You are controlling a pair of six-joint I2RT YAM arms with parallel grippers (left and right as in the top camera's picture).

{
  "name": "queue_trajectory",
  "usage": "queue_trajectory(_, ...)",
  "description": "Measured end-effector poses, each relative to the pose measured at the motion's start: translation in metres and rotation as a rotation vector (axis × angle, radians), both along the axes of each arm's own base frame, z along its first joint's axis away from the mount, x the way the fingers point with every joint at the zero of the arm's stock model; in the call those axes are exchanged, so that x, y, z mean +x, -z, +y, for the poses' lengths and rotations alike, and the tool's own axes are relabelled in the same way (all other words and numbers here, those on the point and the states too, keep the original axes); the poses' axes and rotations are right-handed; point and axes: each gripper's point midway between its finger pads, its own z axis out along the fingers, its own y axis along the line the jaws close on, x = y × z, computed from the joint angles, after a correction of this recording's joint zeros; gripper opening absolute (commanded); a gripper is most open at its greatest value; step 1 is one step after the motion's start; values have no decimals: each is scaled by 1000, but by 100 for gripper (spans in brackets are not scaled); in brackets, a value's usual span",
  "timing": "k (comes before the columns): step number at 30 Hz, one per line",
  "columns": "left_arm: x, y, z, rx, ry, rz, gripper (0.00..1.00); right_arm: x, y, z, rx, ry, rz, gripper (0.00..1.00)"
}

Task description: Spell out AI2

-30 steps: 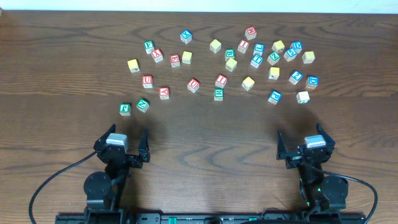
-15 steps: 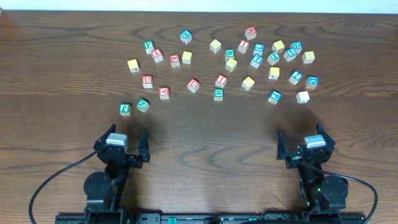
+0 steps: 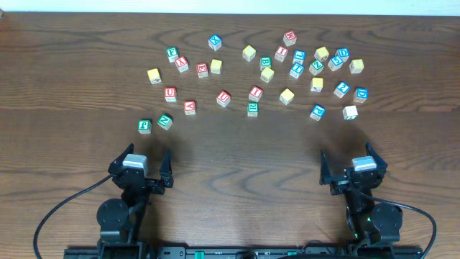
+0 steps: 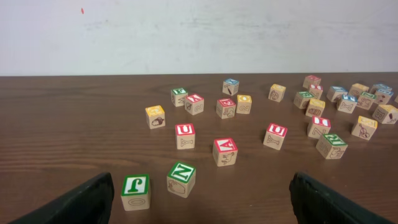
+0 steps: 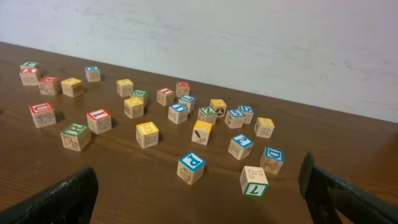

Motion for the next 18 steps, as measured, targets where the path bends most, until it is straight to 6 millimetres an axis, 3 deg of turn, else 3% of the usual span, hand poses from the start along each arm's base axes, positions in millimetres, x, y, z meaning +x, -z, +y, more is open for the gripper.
queue_trajectory(5,0,0,0,0,0,0,89,0,0,0,0,0,0,99)
queue_trajectory(8,0,0,-1,-4,7,-1,100,0,0,0,0,0,0,99)
queue_trajectory(18,-3,-10,-6,-14,37,30,99,0,0,0,0,1,0,99)
